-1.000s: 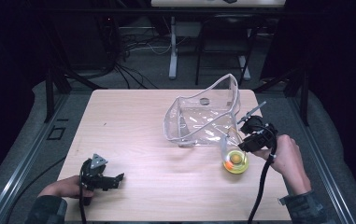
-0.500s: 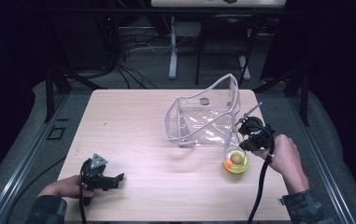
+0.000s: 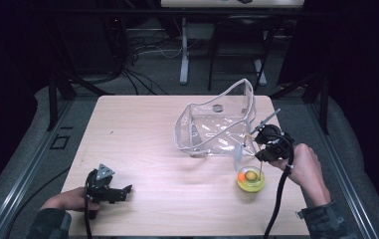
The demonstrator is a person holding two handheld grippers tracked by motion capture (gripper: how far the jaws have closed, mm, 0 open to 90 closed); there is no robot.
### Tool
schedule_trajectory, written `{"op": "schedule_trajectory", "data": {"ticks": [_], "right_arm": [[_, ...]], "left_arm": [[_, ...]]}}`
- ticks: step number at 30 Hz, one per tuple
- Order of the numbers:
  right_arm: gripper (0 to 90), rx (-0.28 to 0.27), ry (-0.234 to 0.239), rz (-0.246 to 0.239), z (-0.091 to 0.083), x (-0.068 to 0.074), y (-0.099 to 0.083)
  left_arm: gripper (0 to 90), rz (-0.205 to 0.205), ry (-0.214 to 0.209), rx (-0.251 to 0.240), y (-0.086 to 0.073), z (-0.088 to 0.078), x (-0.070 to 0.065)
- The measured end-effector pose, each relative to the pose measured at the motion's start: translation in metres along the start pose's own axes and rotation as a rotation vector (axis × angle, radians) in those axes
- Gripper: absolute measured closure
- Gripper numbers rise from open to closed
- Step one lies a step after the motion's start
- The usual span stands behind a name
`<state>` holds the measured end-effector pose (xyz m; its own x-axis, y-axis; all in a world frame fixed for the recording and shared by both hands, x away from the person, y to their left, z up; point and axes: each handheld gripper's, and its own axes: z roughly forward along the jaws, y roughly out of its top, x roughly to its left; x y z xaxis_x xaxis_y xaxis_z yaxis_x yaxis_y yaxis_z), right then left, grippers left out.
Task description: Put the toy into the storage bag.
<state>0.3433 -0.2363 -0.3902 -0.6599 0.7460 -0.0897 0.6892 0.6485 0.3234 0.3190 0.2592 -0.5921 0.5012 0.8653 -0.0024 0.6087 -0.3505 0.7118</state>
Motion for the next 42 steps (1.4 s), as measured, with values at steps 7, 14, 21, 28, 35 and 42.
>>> {"op": "schedule_trajectory", "data": {"ticks": [7,14,21,28,35,42], "right_arm": [[88.1,-0.017,-0.014,0.01,-0.013,-0.006,-0.004],[88.1,0.002,-0.034,0.007,-0.019,-0.015,-0.003],[88.2,-0.006,-0.033,0.012,-0.022,-0.025,0.004],[88.2,-0.003,-0.044,0.014,-0.029,-0.034,0.014],[88.2,-0.008,-0.039,0.039,-0.028,-0.044,0.017],[88.2,-0.006,-0.021,0.082,-0.026,-0.059,0.015]], "left_arm": [[0.0,0.0,0.0,0.0,0.0,0.0,0.0],[0.0,-0.001,0.0,0.0,0.0,0.0,0.0],[0.0,0.0,-0.001,0.0,0.0,0.0,0.0],[0.0,0.0,-0.001,0.0,0.0,0.0,0.0],[0.0,0.0,-0.001,0.0,0.0,0.0,0.0],[0.0,-0.001,0.0,0.0,0.0,0.0,0.0]]}}
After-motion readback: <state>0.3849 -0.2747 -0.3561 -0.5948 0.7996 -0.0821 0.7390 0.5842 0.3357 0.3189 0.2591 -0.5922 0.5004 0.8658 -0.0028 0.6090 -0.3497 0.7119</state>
